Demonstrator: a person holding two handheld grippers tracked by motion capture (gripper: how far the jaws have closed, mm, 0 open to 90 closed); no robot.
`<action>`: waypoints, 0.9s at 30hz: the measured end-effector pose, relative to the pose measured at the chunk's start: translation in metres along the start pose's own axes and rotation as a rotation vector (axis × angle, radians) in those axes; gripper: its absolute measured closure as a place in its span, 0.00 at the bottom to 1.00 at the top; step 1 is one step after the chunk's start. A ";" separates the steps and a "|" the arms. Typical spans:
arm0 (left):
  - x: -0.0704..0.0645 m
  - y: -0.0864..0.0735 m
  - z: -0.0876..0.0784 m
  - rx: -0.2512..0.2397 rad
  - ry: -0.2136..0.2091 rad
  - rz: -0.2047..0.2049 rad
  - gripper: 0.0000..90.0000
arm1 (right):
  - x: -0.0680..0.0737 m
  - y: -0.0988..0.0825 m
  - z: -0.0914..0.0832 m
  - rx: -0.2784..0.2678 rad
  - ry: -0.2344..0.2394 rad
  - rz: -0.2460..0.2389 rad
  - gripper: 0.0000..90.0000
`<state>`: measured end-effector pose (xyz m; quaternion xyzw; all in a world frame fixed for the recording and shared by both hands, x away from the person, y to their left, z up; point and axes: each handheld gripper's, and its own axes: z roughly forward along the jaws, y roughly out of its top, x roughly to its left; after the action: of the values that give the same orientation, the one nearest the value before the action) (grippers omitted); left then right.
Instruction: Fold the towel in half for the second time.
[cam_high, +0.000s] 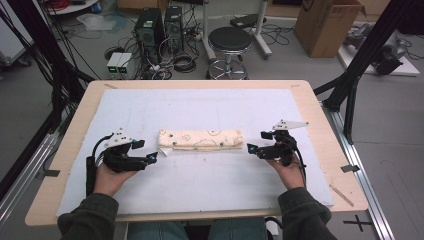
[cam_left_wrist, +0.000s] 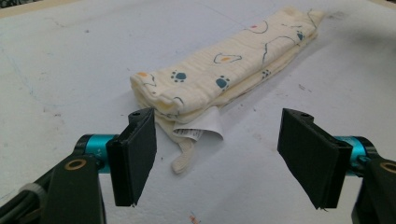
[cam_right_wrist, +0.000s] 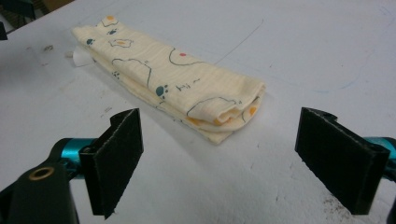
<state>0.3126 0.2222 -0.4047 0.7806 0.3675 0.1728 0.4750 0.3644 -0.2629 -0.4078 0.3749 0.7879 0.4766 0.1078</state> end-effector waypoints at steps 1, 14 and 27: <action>-0.001 -0.002 0.000 -0.008 0.001 -0.006 0.32 | 0.000 -0.002 -0.001 -0.001 -0.001 -0.001 0.15; -0.005 -0.025 -0.012 -0.007 0.021 -0.015 0.31 | 0.006 -0.020 -0.011 -0.017 -0.009 -0.012 0.14; -0.016 -0.032 -0.027 -0.009 0.030 0.011 0.30 | 0.011 -0.033 -0.028 -0.021 -0.026 -0.021 0.14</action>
<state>0.2719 0.2353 -0.4180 0.7778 0.3697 0.1887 0.4719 0.3256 -0.2825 -0.4191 0.3716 0.7853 0.4787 0.1270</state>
